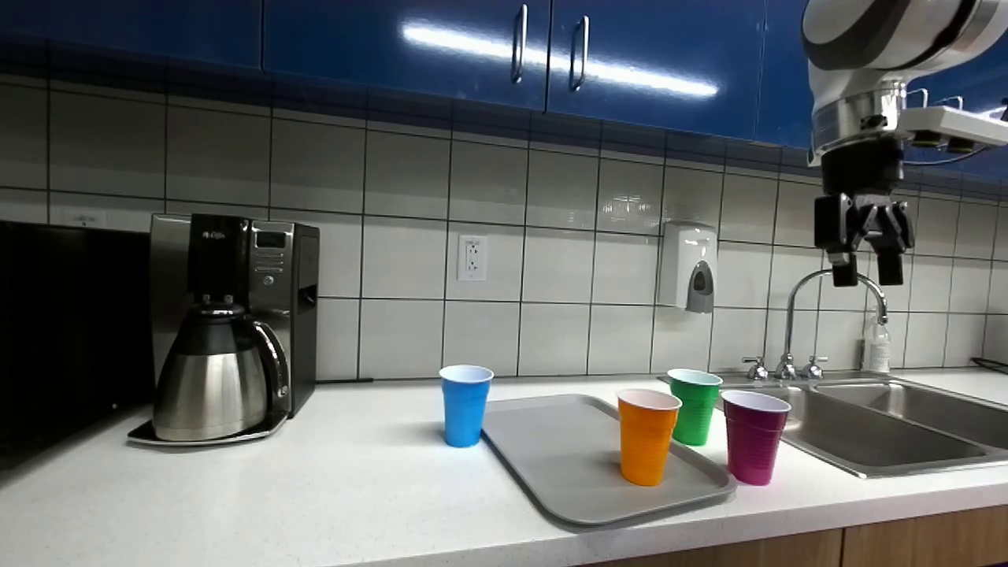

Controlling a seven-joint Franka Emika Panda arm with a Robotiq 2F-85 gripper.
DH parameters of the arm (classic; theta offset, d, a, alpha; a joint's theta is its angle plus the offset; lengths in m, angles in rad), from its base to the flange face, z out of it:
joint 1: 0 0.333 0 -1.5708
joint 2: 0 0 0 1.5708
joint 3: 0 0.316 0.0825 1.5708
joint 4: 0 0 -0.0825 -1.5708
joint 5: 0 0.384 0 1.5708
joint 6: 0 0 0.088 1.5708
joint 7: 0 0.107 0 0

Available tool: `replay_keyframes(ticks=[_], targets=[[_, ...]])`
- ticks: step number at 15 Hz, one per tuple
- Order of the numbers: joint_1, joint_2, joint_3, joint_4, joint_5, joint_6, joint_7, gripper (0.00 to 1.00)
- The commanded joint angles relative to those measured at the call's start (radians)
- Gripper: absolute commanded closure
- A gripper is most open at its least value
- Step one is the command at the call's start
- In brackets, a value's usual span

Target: Put the purple, green and blue cups onto the tray

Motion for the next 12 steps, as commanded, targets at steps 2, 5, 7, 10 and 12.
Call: replay_keyframes(ticks=[2, 5, 7, 10, 12], targets=[[0.003, 0.077, 0.001, -0.028, 0.0, 0.108, 0.022, 0.0], [0.001, 0.127, 0.008, -0.042, 0.002, 0.173, 0.028, 0.0], [-0.004, 0.161, 0.016, -0.049, 0.006, 0.218, 0.054, 0.0], [-0.009, 0.205, 0.027, -0.054, 0.014, 0.282, 0.106, 0.0], [-0.012, 0.233, 0.034, -0.057, 0.015, 0.32, 0.138, 0.0]])
